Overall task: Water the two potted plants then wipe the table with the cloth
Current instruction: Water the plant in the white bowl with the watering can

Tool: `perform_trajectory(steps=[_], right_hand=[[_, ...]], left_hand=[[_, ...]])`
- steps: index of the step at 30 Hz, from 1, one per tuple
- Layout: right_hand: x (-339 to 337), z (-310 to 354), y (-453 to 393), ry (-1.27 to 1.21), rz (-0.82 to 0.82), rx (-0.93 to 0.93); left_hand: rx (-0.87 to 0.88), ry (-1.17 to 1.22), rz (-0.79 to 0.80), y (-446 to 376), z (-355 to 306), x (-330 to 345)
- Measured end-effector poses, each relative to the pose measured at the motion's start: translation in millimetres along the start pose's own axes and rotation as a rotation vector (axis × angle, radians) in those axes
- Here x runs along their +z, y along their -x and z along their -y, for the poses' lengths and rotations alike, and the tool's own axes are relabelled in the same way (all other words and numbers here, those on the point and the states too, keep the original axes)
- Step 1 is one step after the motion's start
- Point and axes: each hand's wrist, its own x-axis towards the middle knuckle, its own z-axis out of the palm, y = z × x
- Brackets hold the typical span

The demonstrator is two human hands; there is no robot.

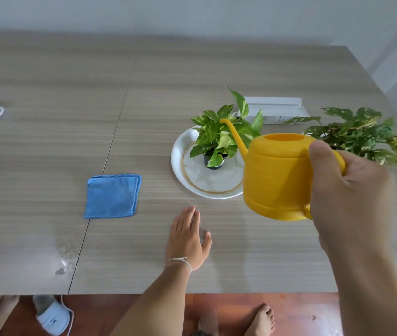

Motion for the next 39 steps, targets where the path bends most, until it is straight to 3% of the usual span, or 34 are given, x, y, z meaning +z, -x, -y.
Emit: perform_trajectory(steps=[10,27,39], right_hand=[[-1.8,3.7,-1.9,0.015,0.052,0.004],[-19.4,-9.2,-11.0,0.052,-0.095,0.064],[10.9,9.7,-26.3,-0.023,0.000,0.055]], left_hand=[[-0.003,0.020,0.009,0.0,0.2,-1.1],[-0.012,0.017,0.020,-0.3,-0.7,-1.9],[0.004,0.046,0.016,-0.4,-2.0,-7.9]])
